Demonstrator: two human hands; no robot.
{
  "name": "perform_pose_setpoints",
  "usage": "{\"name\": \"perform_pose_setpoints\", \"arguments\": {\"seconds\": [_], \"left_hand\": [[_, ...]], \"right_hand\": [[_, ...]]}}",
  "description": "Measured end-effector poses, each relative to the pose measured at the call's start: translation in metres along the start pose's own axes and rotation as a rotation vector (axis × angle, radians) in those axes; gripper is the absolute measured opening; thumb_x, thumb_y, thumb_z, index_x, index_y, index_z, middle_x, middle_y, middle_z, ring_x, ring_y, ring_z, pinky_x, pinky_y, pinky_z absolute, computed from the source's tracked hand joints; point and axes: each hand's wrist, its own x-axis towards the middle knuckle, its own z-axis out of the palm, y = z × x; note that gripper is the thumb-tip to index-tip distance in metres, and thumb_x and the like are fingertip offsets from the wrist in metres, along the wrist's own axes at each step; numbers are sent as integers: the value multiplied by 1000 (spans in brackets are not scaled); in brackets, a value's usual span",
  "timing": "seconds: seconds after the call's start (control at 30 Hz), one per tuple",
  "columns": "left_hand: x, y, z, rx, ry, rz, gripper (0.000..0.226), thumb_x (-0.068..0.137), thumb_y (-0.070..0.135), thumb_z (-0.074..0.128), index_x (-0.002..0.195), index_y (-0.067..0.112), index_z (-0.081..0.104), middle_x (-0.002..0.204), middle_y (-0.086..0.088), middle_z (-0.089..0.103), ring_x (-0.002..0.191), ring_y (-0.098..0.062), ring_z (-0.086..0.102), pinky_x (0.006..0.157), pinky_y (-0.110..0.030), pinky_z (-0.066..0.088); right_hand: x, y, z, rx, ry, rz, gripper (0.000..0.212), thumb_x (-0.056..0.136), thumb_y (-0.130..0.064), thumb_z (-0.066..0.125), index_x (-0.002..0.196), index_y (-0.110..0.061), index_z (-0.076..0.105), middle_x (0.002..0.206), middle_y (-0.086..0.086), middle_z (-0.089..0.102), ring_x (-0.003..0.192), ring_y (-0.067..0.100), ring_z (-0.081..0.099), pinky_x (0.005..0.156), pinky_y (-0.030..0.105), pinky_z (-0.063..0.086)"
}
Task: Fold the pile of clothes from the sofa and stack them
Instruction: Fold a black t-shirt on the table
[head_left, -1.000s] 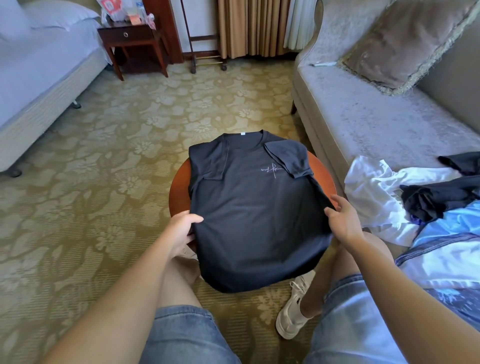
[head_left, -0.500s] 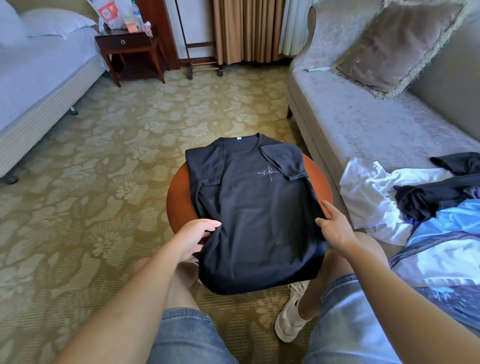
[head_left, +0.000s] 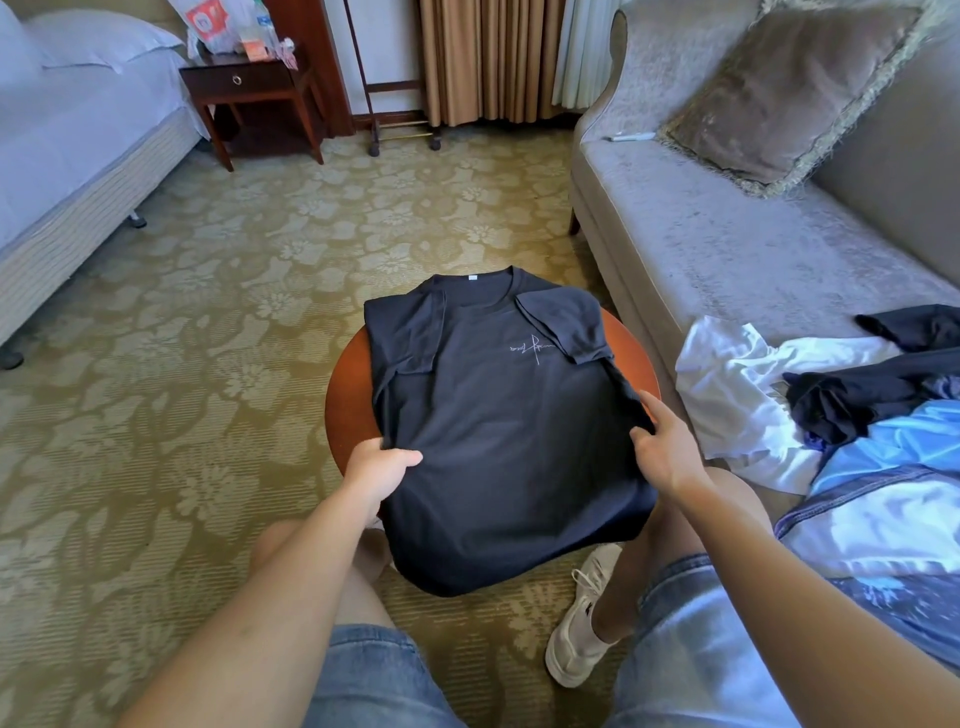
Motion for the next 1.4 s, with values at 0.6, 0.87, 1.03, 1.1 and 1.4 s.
{"name": "perform_pose_setpoints", "arguments": {"seconds": [0.6,0.87,1.03,1.1,1.4], "left_hand": [[15,20,-4,299,-10,148,48,89,22,66,134,12,53,125,-7,63,114,-24,58,95,-30,42],[9,8,16,355,-101,309,17,84,21,70,100,22,63,91,7,65,97,-20,64,82,-31,47],[7,15,15,315,-128,375,56,81,0,56,131,24,48,136,2,46,129,-17,42,97,-29,38],[9,18,16,369,-205,401,62,82,-1,55,139,22,47,144,2,43,135,-19,37,105,-32,38],[12,22,15,542,-65,676,17,89,20,68,103,27,64,118,3,56,117,-23,51,101,-36,42]], "right_hand": [[11,-50,75,-515,-330,-575,30,81,-17,65,108,-5,71,113,16,65,111,35,58,101,38,43],[-32,-40,128,-739,-412,-711,33,90,-34,57,117,-21,69,131,7,54,125,32,46,112,47,29],[-28,-60,122,-301,-333,-523,22,94,-27,58,107,-19,74,112,-1,69,107,18,61,95,32,46],[-23,-70,114,-164,-340,-439,20,95,-26,59,103,-18,75,109,-4,72,103,13,63,93,29,47],[-12,-64,86,-76,-394,-251,26,98,-24,54,87,-13,74,59,-14,62,54,1,50,61,29,43]]}}
